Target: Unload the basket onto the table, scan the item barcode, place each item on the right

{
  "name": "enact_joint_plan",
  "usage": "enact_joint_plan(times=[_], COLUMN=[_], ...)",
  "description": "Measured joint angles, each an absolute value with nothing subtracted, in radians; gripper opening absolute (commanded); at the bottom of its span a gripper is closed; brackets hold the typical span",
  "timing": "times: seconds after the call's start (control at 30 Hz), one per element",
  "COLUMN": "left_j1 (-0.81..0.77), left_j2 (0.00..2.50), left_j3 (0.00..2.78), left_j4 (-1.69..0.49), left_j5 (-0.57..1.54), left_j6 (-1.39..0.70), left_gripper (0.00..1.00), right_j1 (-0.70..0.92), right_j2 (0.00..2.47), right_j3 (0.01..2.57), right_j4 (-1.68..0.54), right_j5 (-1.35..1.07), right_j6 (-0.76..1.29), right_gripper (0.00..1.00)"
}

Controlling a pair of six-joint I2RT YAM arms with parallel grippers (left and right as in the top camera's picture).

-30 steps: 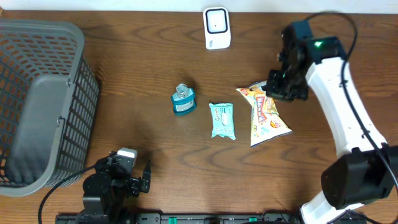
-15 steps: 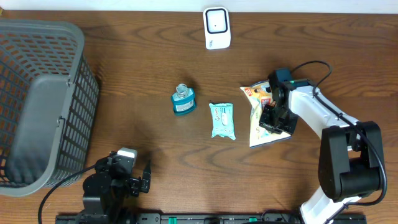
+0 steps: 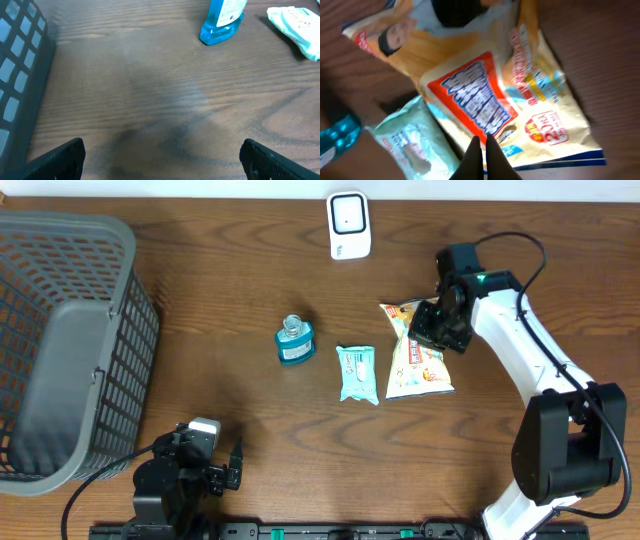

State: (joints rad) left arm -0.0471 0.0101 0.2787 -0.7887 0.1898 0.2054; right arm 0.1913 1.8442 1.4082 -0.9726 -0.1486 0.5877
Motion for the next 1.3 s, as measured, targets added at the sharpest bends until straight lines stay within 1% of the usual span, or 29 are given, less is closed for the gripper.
enact_joint_plan(times=[0.1, 0.27, 0.4, 0.5, 0.63, 0.67, 0.7, 0.73, 0.77, 0.8, 0.83, 0.97, 1.03, 1.13, 1.3], left_j1=[-0.047, -0.047, -0.047, -0.047, -0.047, -0.047, -0.047, -0.047, -0.047, -0.047, -0.047, -0.047, -0.047, -0.047, -0.047], left_j2=[0.010, 0.010, 0.010, 0.010, 0.010, 0.010, 0.010, 0.010, 0.010, 0.010, 0.010, 0.010, 0.010, 0.010, 0.010], left_j3=[0.279, 0.279, 0.279, 0.279, 0.279, 0.279, 0.279, 0.279, 0.279, 0.279, 0.279, 0.279, 0.279, 0.279, 0.279], left_j4=[-0.788, -0.788, -0.788, -0.788, -0.787, -0.787, -0.787, -0.789, -0.789, -0.788, -0.788, -0.788, -0.788, -0.789, -0.788], left_j5=[0.190, 0.190, 0.190, 0.190, 0.189, 0.189, 0.189, 0.190, 0.190, 0.189, 0.189, 0.190, 0.190, 0.190, 0.190], left_j6=[0.205, 0.206, 0.206, 0.206, 0.206, 0.205, 0.205, 0.206, 0.206, 0.205, 0.206, 0.205, 0.205, 0.206, 0.206], left_gripper=[0.99, 0.99, 0.99, 0.99, 0.99, 0.99, 0.99, 0.99, 0.99, 0.99, 0.99, 0.99, 0.99, 0.99, 0.99], right_j1=[0.203, 0.218, 0.219, 0.219, 0.219, 0.220, 0.221, 0.223, 0.225, 0.231, 0.237, 0.254, 0.254, 0.254, 0.252], right_j2=[1.844, 1.847, 1.812, 1.812, 1.823, 1.823, 1.817, 1.810, 1.798, 1.779, 1.763, 1.713, 1.723, 1.742, 1.800], right_j3=[1.371, 1.132, 1.057, 1.066, 1.177, 1.220, 1.270, 1.295, 1.328, 1.356, 1.368, 1.380, 1.380, 1.379, 1.371], right_j4=[-0.960, -0.783, -0.692, -0.714, -0.923, -0.972, -1.007, -1.011, -1.012, -1.007, -1.002, -0.996, -0.982, -0.958, -0.899], right_j5=[-0.089, 0.004, 0.027, 0.023, -0.029, -0.034, -0.039, -0.041, -0.040, -0.029, -0.019, 0.035, 0.047, 0.052, 0.048], right_j6=[0.596, 0.662, 0.677, 0.668, 0.646, 0.644, 0.633, 0.625, 0.606, 0.593, 0.582, 0.548, 0.503, 0.428, 0.259], right_gripper=[0.01, 0.01, 0.01, 0.01, 0.01, 0.04, 0.10, 0.21, 0.45, 0.57, 0.64, 0.80, 0.91, 0.99, 0.99])
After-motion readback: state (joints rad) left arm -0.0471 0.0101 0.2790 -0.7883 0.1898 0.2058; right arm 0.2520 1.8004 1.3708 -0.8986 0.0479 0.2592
